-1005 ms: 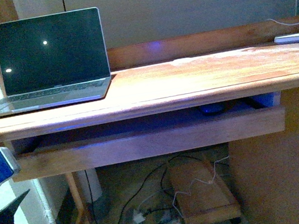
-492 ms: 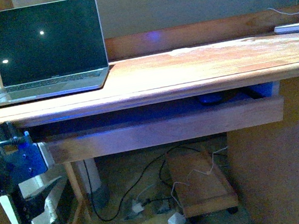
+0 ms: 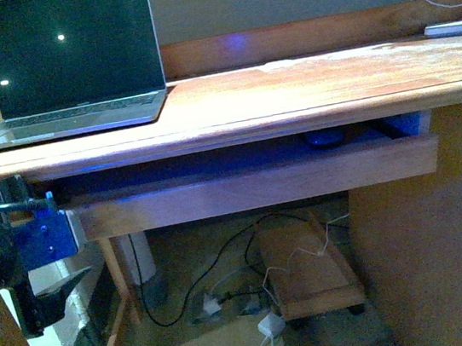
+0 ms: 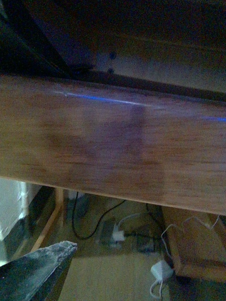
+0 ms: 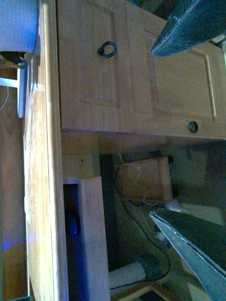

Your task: Place mouse

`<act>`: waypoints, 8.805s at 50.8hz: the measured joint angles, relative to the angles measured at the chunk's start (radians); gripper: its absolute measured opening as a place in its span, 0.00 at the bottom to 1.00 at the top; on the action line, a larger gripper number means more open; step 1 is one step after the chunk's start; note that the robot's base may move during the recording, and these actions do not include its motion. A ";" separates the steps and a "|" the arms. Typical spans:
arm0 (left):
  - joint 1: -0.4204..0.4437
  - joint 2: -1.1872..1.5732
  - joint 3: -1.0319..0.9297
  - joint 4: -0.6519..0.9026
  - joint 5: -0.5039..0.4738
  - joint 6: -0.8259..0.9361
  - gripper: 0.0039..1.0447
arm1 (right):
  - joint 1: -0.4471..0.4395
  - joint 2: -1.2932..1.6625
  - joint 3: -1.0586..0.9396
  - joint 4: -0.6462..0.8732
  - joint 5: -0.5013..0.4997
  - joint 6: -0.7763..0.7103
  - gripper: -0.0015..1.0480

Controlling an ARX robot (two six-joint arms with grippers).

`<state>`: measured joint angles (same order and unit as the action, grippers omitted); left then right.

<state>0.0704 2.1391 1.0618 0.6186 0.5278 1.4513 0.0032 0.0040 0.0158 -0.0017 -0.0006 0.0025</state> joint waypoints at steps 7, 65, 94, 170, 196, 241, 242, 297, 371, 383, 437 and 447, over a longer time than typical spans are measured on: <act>-0.024 -0.105 -0.047 -0.184 -0.013 -0.105 0.93 | 0.000 0.000 0.000 0.000 0.001 0.000 0.93; -0.515 -1.703 -0.854 -0.467 -0.953 -1.527 0.62 | 0.000 0.000 0.000 0.000 0.000 0.000 0.93; -0.196 -2.082 -1.002 -0.618 -0.614 -1.463 0.02 | 0.245 0.776 0.386 0.309 0.109 0.090 0.93; -0.076 -2.134 -1.054 -0.619 -0.530 -1.461 0.51 | 0.560 1.704 1.002 0.117 0.419 0.040 0.93; -0.076 -2.134 -1.054 -0.619 -0.530 -1.460 0.93 | 0.541 1.717 1.028 0.100 0.373 0.046 0.57; -0.076 -2.134 -1.054 -0.619 -0.530 -1.460 0.93 | 0.618 1.957 1.812 -0.307 0.539 0.141 0.54; -0.076 -2.134 -1.054 -0.619 -0.530 -1.460 0.93 | 0.620 1.986 1.851 -0.319 0.548 0.144 0.54; -0.076 -2.134 -1.054 -0.619 -0.530 -1.460 0.93 | 0.656 2.381 2.331 -0.261 0.611 0.219 0.93; -0.076 -2.134 -1.054 -0.619 -0.530 -1.460 0.93 | 0.602 1.326 0.364 0.517 -0.253 -0.240 0.93; -0.076 -2.134 -1.054 -0.619 -0.529 -1.460 0.93 | 0.626 1.463 0.433 0.608 -0.159 -0.204 0.93; -0.076 -2.134 -1.054 -0.619 -0.529 -1.460 0.93 | 0.619 2.015 1.169 0.486 0.153 0.055 0.93; -0.076 -2.134 -1.054 -0.619 -0.530 -1.460 0.93 | 0.525 1.688 0.922 0.517 0.126 0.111 0.93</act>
<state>-0.0051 0.0055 0.0078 -0.0006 -0.0021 -0.0082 0.5282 1.6924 0.9379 0.5152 0.1249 0.1135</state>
